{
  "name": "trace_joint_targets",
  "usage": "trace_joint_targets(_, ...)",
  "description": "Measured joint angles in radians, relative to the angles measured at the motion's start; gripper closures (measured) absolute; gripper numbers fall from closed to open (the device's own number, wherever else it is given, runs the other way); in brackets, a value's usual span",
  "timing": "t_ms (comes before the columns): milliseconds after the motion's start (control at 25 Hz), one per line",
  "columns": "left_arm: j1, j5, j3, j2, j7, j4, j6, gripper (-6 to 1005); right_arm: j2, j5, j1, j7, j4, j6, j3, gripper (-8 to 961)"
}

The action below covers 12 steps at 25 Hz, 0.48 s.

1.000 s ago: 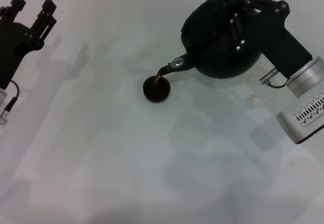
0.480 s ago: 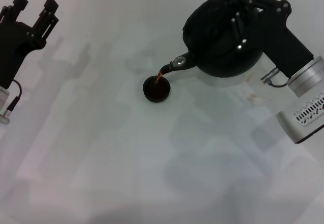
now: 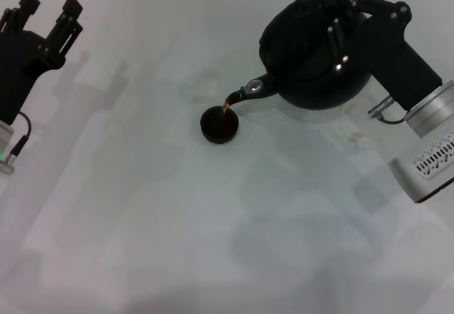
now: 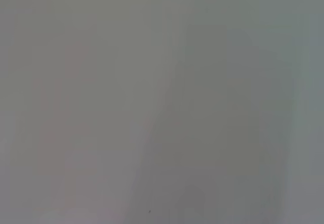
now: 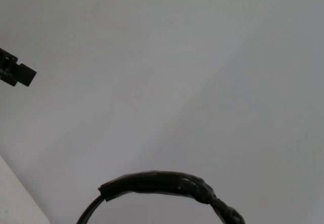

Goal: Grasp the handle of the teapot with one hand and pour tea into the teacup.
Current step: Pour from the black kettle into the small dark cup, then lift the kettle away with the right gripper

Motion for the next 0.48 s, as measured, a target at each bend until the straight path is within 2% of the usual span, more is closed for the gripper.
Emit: trace_joint_targets(480, 0.003, 0.000, 0.000, -0.002, 0.000, 0.001, 0.000, 224, -0.001, 0.011, -0.003, 0.077, 0.002, 0.000, 0.001, 836)
